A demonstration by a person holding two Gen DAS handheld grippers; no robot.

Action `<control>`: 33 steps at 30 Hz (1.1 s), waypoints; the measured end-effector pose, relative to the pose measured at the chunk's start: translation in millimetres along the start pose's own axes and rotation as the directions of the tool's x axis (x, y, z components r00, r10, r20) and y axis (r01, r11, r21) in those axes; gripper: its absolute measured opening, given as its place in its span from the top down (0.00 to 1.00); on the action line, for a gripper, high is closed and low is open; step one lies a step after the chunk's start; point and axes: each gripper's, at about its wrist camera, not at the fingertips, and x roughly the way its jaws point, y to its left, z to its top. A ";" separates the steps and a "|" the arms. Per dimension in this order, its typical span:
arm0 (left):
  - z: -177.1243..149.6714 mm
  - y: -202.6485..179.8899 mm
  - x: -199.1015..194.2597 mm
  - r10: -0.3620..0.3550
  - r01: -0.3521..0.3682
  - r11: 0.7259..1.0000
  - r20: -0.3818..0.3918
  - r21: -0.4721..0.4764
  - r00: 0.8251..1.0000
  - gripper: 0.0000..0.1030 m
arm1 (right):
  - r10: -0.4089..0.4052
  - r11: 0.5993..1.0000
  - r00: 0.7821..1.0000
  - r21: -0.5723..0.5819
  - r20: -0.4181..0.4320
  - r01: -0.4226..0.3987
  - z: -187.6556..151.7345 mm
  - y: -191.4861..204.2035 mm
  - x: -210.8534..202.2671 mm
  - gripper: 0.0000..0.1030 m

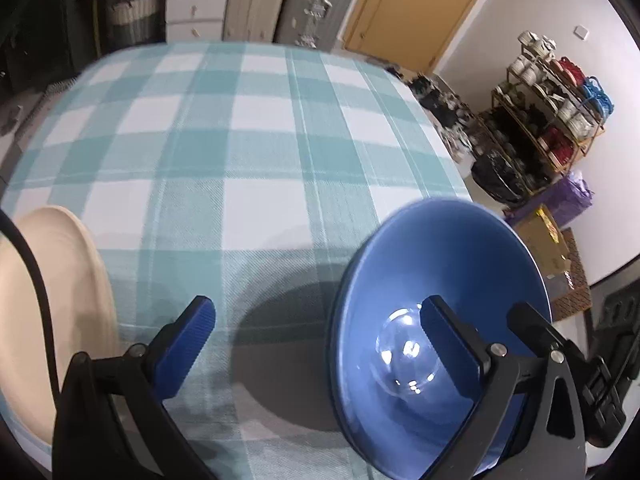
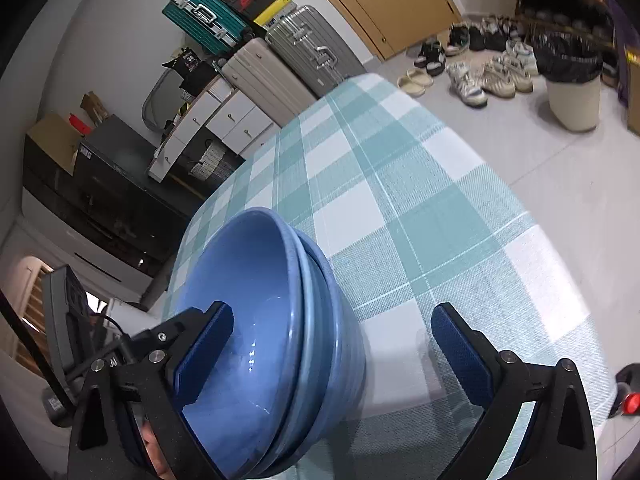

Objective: Organize plates and bowls
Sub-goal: 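Close both grippers on opposite sides of the nested bowl stack's rim, then lift the nested blue bowls with both grippers and carry them over the cream plates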

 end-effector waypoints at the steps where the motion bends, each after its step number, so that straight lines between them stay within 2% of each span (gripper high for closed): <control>1: 0.8 0.8 2.5 -0.008 0.008 1.000 -0.013 0.001 1.000 0.00 | 0.008 1.000 1.000 0.002 -0.010 -0.008 0.1 0.1 2.7 0.05; 3: -0.1 -1.1 7.0 -0.009 0.010 1.000 -0.035 0.008 0.999 0.00 | 0.014 1.000 1.000 0.006 -0.025 -0.014 -0.5 0.3 6.3 0.08; 5: -1.1 -3.4 8.6 0.000 0.000 1.000 -0.035 0.018 0.999 0.01 | 0.022 1.000 0.999 0.020 -0.047 -0.021 -1.0 -1.6 11.0 0.16; 6: -1.1 -3.9 9.1 0.004 -0.003 1.000 -0.036 0.024 0.999 0.02 | 0.019 0.999 0.998 0.029 -0.061 -0.017 -1.3 -3.0 13.3 0.28; 7: -0.8 -3.9 10.3 0.011 -0.010 1.000 -0.037 0.027 0.999 0.02 | 0.015 0.999 0.998 0.032 -0.068 -0.012 -2.2 -3.7 14.6 0.33; 10: -0.2 0.2 13.0 0.025 -0.025 1.000 -0.039 0.009 0.999 0.05 | 0.019 0.999 0.996 0.035 -0.092 -0.016 -4.3 -4.2 19.9 0.35; 11: -0.2 3.4 12.9 0.034 -0.034 0.999 -0.034 -0.010 0.999 0.08 | 0.022 0.999 0.995 0.034 -0.096 -0.019 -5.1 -3.7 21.0 0.36; 14: -0.2 13.6 21.7 0.020 -0.024 0.998 -0.070 -0.055 0.997 0.30 | 0.037 0.998 0.994 0.047 -0.106 -0.032 -6.2 -4.0 24.2 0.48; 15: -1.0 15.3 25.7 0.010 -0.015 0.998 -0.088 -0.063 0.996 0.43 | 0.037 0.998 0.993 0.049 -0.115 -0.031 -6.8 -3.8 25.7 0.56; 16: -2.0 16.0 29.2 -0.019 0.011 0.997 -0.107 -0.073 0.994 0.50 | 0.032 0.998 0.992 0.051 -0.125 -0.026 -7.6 -3.5 27.8 0.57; 17: -3.3 14.6 32.4 -0.049 0.039 0.996 -0.125 -0.076 0.991 0.52 | 0.027 0.998 0.992 0.053 -0.125 -0.021 -7.5 -3.1 28.5 0.57; 19: -6.5 8.2 35.9 -0.054 0.046 0.998 -0.148 -0.053 0.988 0.67 | 0.021 0.999 0.992 0.051 -0.124 -0.014 -7.1 -1.9 29.3 0.59; 22: -10.3 -4.1 33.9 -0.059 0.059 0.998 -0.145 -0.009 0.988 0.79 | 0.015 0.999 0.992 0.052 -0.128 -0.008 -6.0 -1.3 31.9 0.60; 29: -10.9 -1.6 28.9 -0.093 0.091 0.996 -0.136 -0.028 0.986 0.81 | 0.012 0.998 0.990 0.063 -0.141 -0.003 -4.5 -4.1 35.2 0.64; 33: -10.6 -3.0 27.4 -0.095 0.094 0.995 -0.124 -0.017 0.988 0.82 | -0.024 0.997 0.977 0.065 -0.211 0.038 -5.1 -2.7 50.0 0.64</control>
